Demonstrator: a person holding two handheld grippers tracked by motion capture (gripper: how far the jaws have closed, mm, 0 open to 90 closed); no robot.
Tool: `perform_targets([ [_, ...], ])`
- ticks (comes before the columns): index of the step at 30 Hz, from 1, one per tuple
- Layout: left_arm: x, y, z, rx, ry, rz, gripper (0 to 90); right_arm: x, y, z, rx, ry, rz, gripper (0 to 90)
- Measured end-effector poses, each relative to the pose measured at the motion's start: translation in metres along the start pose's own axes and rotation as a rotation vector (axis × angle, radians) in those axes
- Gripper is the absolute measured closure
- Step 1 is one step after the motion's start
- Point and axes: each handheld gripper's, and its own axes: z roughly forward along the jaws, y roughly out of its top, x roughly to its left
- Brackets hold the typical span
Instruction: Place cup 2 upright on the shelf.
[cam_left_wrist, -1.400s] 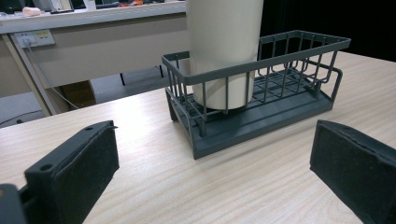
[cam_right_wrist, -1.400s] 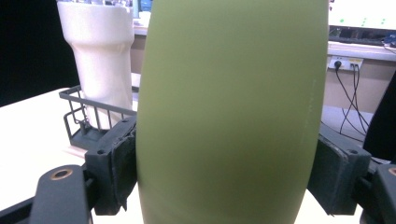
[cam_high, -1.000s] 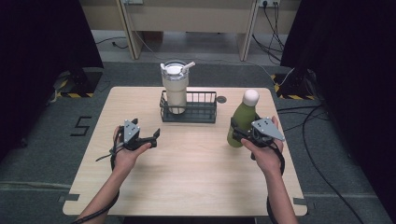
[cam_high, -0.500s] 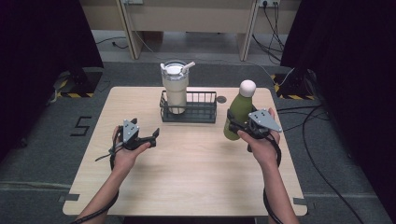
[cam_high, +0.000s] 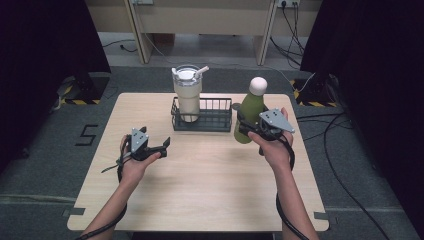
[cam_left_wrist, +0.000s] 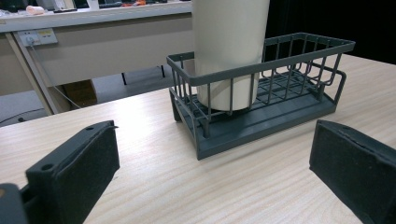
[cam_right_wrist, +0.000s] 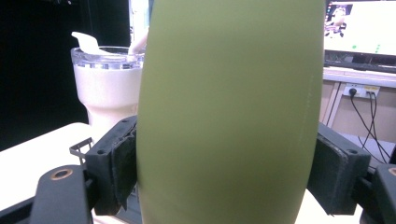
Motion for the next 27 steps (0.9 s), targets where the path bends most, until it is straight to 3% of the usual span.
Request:
perform_targets([
  [27,0.002,0.0,-0.001,-0.001,0.003,-0.008,0.8,0.007,0.023,0.031,-0.014,0.01,0.005,21.8],
])
